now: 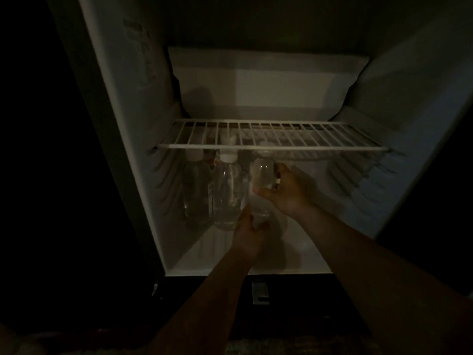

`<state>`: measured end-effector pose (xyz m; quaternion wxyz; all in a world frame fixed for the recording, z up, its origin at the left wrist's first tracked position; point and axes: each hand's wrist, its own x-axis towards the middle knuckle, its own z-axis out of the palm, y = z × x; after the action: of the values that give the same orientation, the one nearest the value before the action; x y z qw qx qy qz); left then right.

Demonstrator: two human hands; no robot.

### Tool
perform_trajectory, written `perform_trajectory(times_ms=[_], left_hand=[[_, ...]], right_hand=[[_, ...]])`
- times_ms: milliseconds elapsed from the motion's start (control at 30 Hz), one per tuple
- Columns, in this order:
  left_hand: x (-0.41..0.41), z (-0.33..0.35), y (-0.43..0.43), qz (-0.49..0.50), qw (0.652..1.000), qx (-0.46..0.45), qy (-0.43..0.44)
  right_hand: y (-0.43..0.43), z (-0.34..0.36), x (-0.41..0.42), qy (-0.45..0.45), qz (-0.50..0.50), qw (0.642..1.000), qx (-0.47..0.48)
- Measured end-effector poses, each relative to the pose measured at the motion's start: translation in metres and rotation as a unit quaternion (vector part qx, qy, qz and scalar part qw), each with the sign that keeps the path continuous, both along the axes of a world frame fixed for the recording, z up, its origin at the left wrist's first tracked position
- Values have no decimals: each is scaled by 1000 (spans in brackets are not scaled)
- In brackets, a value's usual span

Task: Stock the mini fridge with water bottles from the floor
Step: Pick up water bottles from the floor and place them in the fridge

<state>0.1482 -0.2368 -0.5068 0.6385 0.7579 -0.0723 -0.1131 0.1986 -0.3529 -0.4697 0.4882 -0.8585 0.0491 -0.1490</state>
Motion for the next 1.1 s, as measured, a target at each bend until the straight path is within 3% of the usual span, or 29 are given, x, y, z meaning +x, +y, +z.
perform_trajectory(times_ms=[200,467,633,833,1100], left_hand=[[11,2,-11,10,999,-30,-17],[24,7,-17,46,998,-47,24],[26,7,-15,20,997,-66,25],[12,11,-3,-41,999,26,-1],[-8,39,43,-111,976,185,-19]], right_hand=[[3,-1,18,-23,8,1000,17],[9,-4,34,-24,2,999,42],[9,-2,34,14,3,1000,24],[5,-11,8,106,1,992,63],[5,17,-32,15,-1,994,-106]])
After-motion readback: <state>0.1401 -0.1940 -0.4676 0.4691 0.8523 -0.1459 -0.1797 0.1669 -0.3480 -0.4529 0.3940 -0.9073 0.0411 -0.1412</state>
